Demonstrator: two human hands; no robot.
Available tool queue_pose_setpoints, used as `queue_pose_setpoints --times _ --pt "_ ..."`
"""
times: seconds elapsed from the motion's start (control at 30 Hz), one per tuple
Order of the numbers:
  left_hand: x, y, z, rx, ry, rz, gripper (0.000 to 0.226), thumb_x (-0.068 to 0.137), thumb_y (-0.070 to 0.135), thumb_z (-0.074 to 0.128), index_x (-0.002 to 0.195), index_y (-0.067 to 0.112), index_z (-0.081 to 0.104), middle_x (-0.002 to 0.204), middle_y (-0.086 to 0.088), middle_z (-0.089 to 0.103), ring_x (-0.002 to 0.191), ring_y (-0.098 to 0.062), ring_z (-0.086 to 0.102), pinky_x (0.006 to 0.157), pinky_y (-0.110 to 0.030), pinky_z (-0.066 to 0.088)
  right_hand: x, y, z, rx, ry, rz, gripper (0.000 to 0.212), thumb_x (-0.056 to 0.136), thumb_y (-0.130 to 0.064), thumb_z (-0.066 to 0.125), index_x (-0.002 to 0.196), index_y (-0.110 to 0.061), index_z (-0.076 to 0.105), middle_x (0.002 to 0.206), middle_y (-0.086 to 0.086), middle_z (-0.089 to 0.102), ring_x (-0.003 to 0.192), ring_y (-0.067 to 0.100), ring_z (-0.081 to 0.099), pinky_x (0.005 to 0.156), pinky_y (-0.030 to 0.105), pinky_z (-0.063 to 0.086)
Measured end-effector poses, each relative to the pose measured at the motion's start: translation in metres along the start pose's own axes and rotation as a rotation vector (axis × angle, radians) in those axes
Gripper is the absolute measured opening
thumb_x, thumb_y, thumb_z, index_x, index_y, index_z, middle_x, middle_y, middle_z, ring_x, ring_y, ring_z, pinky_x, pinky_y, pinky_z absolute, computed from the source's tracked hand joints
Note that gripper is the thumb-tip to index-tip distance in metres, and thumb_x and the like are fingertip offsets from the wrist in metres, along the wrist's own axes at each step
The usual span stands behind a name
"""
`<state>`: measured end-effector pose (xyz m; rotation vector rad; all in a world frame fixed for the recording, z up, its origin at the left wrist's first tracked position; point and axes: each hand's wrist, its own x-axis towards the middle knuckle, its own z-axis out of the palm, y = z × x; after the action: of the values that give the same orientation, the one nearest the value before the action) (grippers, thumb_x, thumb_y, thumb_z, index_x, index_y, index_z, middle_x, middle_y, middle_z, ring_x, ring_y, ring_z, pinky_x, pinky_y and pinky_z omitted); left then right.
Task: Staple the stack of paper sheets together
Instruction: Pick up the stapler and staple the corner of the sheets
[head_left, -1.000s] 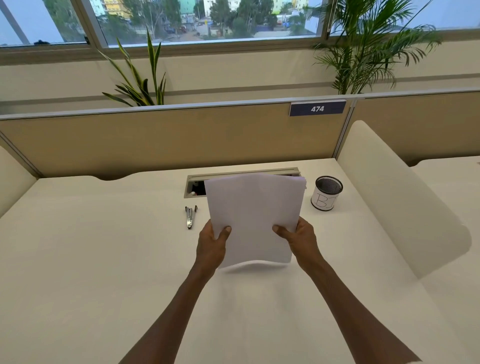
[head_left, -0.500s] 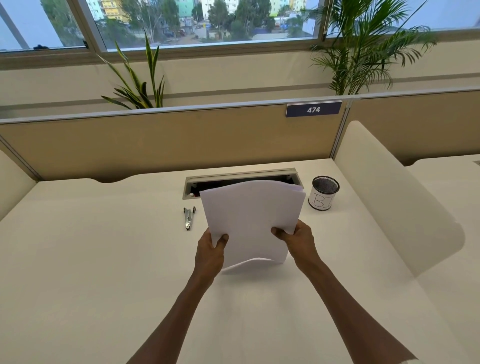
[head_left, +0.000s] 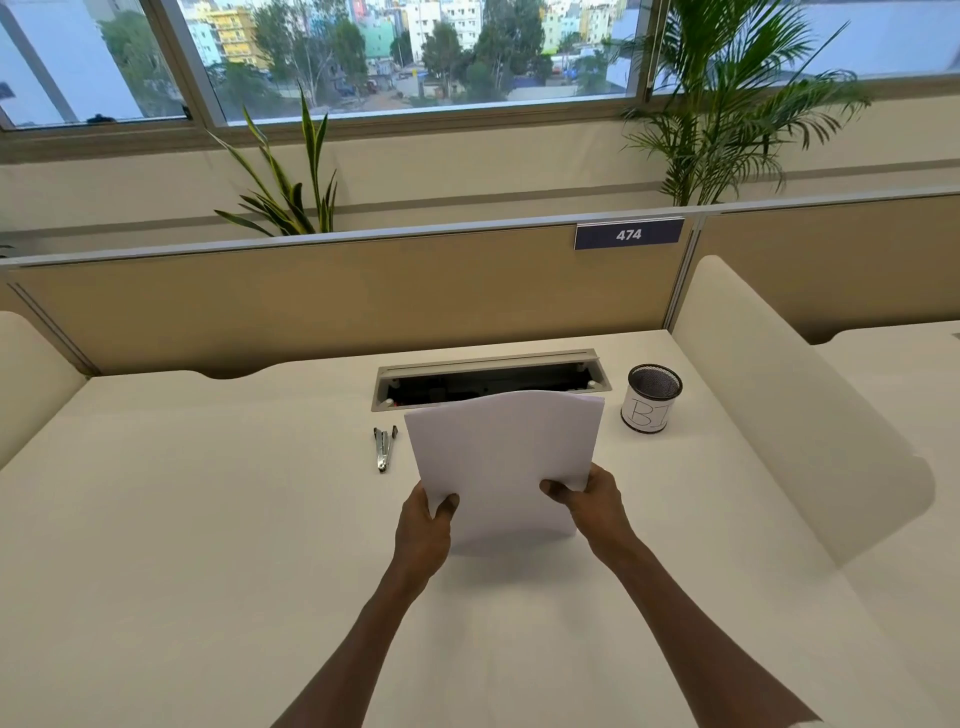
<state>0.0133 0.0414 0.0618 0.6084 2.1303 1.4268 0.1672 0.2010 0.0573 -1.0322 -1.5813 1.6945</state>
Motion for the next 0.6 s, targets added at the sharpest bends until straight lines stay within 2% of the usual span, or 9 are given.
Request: queue_pose_setpoints --times 0.17,0.27,0.33,0.6 --pt "0.004 -0.002 0.001 0.007 -0.002 -0.014 0.033 0.095 0.018 0.054 0.128 0.014 0.053 0.119 -0.001 0.067 0.109 -0.023 0.062 0.085 -0.031 0.044 0.001 -0.002 -0.001 0.016 -0.011 -0.004 0.025 0.077 -0.002 0.078 0.095 -0.017 0.071 0.093 0.003 0.075 0.087 0.020 0.068 0.066 0.014 0.052" --pt "0.004 -0.001 0.002 0.010 0.006 -0.013 0.032 0.095 0.017 0.053 0.128 0.014 0.054 0.118 0.000 0.067 0.108 -0.023 0.062 0.085 -0.032 0.045 0.002 -0.006 -0.006 0.046 -0.020 -0.018 0.031 0.076 -0.003 0.079 0.103 -0.017 0.072 0.098 0.000 0.077 0.092 0.020 0.071 0.076 0.023 0.055" --pt "0.004 0.000 0.002 0.012 0.015 -0.020 0.033 0.096 0.017 0.053 0.128 0.014 0.053 0.118 0.000 0.066 0.107 -0.023 0.061 0.084 -0.032 0.044 0.004 -0.013 -0.010 0.069 -0.027 -0.044 0.034 0.077 -0.006 0.079 0.108 -0.019 0.072 0.101 -0.004 0.077 0.093 0.015 0.072 0.079 0.025 0.056" --pt "0.009 0.005 0.004 0.031 0.042 -0.011 0.032 0.095 0.014 0.053 0.127 0.011 0.052 0.119 -0.004 0.065 0.103 -0.022 0.059 0.083 -0.030 0.041 0.010 -0.049 -0.008 0.128 -0.041 -0.098 0.019 0.095 -0.024 0.061 0.111 -0.017 0.066 0.103 -0.005 0.076 0.086 0.004 0.073 0.067 0.015 0.055"
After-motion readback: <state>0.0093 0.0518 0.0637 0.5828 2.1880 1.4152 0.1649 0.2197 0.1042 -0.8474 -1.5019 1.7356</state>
